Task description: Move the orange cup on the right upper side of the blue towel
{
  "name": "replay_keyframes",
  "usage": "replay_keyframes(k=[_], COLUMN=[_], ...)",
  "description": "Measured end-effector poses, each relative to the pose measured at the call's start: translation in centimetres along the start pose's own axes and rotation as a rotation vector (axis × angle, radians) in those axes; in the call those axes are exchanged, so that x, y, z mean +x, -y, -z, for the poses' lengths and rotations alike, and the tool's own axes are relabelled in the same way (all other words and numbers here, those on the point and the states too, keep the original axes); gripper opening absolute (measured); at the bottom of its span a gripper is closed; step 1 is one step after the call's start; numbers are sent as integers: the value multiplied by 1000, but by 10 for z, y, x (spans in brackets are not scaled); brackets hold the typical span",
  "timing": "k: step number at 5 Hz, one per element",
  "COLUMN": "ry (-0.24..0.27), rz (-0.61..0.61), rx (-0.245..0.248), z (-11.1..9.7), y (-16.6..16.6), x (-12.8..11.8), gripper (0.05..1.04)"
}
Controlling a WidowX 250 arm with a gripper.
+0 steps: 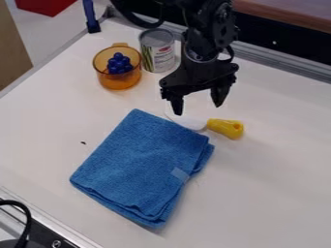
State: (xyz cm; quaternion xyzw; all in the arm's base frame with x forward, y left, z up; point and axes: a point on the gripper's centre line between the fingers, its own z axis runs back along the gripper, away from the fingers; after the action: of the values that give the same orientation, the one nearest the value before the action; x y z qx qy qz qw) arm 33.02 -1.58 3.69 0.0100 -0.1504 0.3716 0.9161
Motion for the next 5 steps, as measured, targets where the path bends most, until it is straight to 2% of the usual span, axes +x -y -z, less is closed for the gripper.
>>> replay_keyframes(k=[1,2,3,4,5], ry=[-25,-21,-30,-15,-45], rz=[9,85,181,350,540], rx=[33,117,155,149,73], z=[9,14,8,4,18], y=[-5,-20,-42,-55,-61], x=[-5,20,51,78,97], gripper=[999,999,999,999,999])
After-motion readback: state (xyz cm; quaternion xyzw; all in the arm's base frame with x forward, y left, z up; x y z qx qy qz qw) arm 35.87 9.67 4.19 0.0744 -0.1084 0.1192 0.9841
